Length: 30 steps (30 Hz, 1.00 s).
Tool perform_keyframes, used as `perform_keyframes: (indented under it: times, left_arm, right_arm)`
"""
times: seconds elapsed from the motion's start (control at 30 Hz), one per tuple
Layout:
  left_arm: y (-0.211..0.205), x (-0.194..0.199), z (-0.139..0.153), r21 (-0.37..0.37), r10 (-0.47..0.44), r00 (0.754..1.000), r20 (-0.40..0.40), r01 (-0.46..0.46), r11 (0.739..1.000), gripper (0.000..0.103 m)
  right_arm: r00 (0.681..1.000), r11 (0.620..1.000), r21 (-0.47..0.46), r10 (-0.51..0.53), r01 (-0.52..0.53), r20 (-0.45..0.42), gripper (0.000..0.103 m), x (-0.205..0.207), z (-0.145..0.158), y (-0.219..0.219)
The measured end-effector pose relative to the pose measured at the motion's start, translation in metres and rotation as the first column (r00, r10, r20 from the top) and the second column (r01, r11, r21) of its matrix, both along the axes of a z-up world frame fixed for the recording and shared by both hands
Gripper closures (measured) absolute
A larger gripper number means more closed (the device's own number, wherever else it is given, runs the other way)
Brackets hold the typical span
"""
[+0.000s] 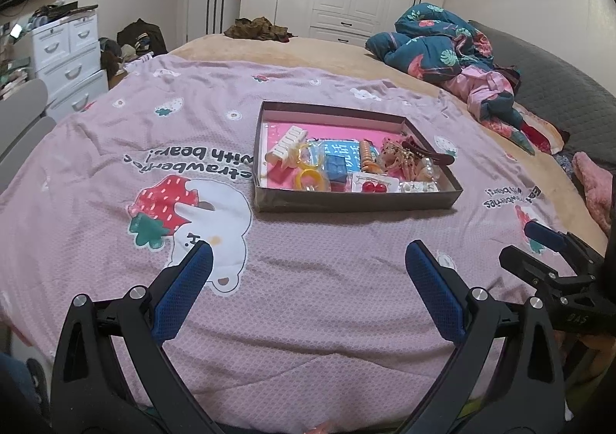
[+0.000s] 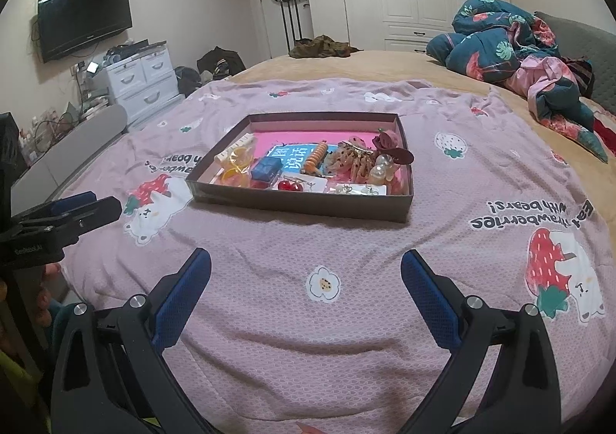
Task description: Organize jewelry
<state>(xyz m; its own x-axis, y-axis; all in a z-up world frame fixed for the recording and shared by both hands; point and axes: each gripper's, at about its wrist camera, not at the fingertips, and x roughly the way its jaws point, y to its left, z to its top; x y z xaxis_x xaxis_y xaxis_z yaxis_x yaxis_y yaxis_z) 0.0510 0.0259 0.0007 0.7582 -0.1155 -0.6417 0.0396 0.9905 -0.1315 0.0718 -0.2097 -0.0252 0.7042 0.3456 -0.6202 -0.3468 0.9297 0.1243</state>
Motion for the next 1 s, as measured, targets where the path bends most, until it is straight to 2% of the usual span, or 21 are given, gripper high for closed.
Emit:
perform_keyframes:
  times: [1.0]
  left_arm:
    - [0.0006, -0.0038, 0.0071, 0.017, 0.017, 1.0, 0.015, -0.017, 1.0, 0.009]
  right_arm:
    - [1.0, 1.0, 0.001, -0.005, 0.005, 0.001, 0.005, -0.0037, 0.0048, 0.0]
